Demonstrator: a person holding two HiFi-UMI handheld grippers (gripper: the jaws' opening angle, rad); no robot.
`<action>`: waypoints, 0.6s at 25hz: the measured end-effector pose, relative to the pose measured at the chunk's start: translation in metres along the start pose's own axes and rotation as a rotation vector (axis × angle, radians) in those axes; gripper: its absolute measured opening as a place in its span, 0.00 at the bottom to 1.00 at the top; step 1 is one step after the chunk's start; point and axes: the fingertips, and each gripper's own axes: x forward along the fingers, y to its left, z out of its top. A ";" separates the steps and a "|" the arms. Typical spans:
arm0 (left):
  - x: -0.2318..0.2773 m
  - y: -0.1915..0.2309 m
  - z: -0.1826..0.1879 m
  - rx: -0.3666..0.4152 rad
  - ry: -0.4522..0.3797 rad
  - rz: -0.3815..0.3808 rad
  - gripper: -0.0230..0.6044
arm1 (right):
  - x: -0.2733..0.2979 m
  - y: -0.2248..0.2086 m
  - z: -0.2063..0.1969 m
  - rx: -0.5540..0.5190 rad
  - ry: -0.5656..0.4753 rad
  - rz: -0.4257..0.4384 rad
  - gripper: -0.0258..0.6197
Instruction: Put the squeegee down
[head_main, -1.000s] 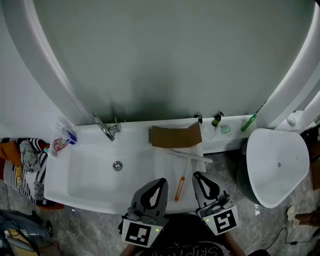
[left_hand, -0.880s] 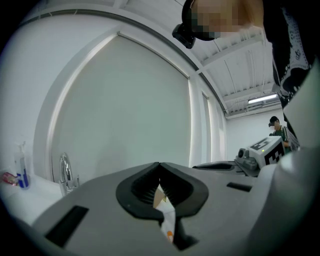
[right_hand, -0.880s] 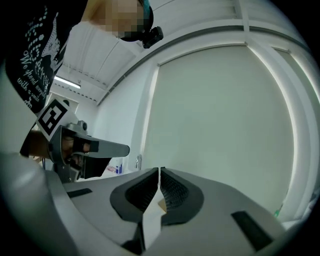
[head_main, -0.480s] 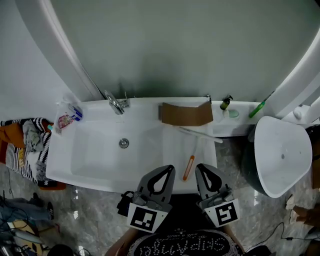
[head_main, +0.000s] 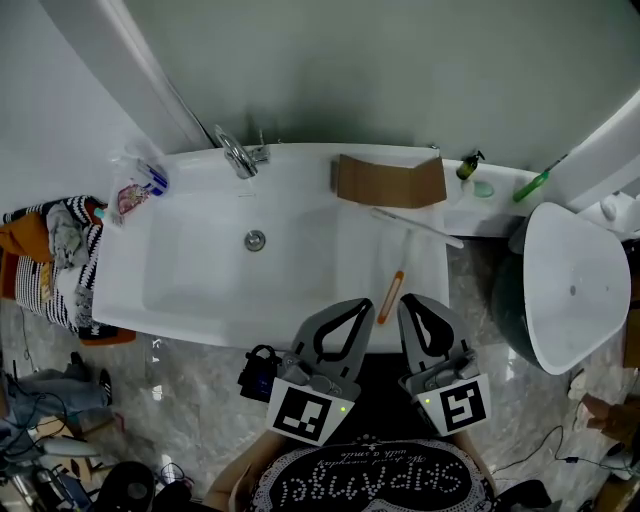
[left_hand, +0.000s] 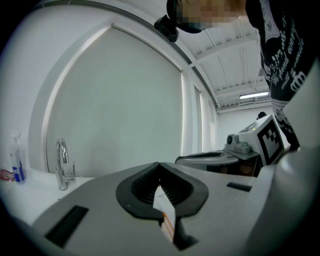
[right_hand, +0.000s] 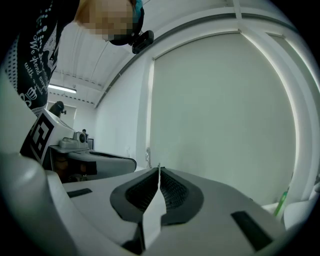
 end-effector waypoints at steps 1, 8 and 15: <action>0.001 -0.001 -0.001 0.003 0.006 -0.006 0.04 | 0.000 0.000 0.000 0.000 0.001 -0.001 0.08; 0.002 0.000 -0.001 -0.040 -0.008 0.008 0.04 | -0.001 -0.005 -0.003 0.015 0.009 -0.016 0.08; 0.001 -0.001 -0.004 -0.025 0.012 -0.007 0.04 | -0.002 -0.007 -0.004 0.023 0.025 -0.038 0.07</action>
